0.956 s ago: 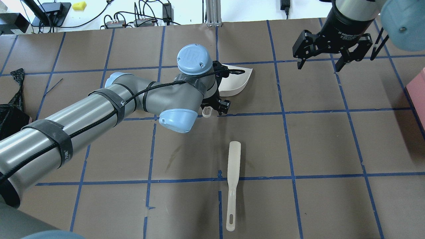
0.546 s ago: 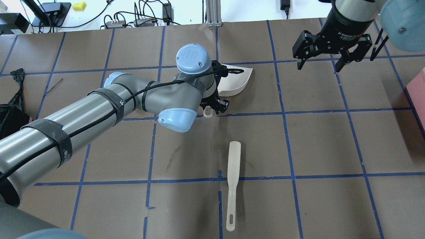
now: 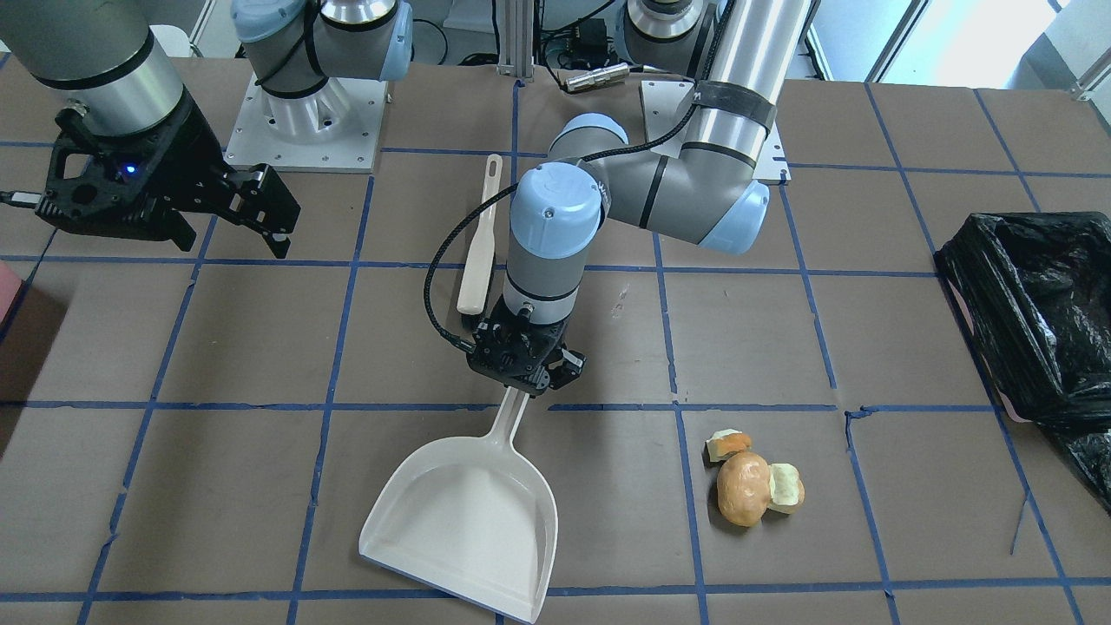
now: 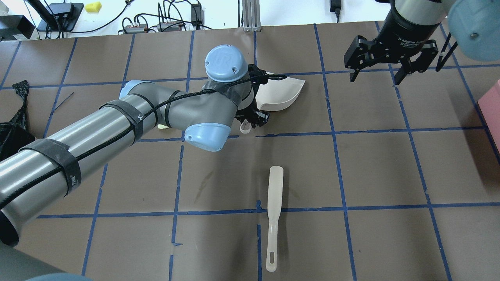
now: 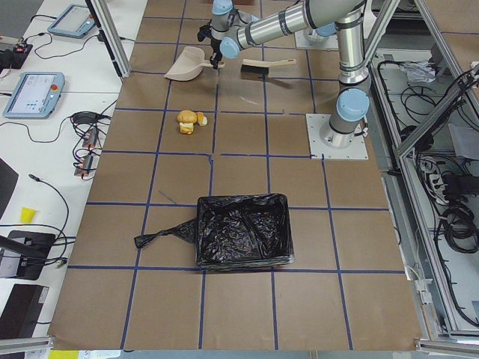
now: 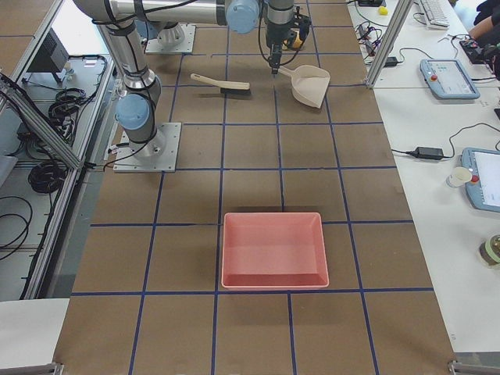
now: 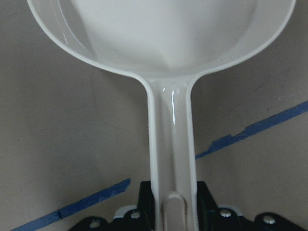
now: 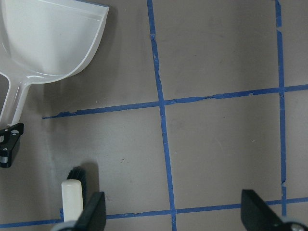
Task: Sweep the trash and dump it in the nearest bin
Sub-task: 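Carry the dustpan beside the trash with left gripper while right reaches for brush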
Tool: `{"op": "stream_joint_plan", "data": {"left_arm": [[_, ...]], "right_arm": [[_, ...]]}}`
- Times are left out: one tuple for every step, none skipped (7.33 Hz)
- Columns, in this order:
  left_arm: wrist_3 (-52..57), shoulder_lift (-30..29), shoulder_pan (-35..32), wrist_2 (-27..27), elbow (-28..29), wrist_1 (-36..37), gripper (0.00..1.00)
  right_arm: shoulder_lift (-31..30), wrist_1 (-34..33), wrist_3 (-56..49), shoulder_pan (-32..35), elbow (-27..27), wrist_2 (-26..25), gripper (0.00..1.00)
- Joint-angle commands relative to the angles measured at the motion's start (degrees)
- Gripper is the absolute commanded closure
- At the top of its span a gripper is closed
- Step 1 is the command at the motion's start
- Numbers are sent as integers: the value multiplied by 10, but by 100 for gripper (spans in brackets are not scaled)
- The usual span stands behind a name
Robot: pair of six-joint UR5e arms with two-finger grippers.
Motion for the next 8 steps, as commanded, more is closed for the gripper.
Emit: {"op": "stream_joint_plan", "data": {"left_arm": [[18, 26, 41, -2, 3, -6, 98], [84, 46, 64, -3, 1, -23, 98], [133, 65, 78, -1, 3, -44, 98], [164, 87, 105, -2, 3, -69, 98], [224, 114, 134, -3, 0, -99, 98], [298, 131, 162, -1, -1, -118, 98], [344, 143, 187, 0, 0, -146, 98], [406, 154, 211, 0, -1, -161, 98]], "right_arm": [[-2, 0, 1, 1, -2, 0, 0], [-4, 2, 3, 8, -1, 0, 0], [-4, 4, 4, 13, 0, 0, 0], [-8, 4, 8, 23, 6, 8, 0], [-18, 2, 17, 41, 23, 22, 0], [-26, -4, 41, 54, 40, 22, 0], [-30, -4, 55, 64, 46, 22, 0], [-30, -4, 69, 75, 52, 22, 1]]}}
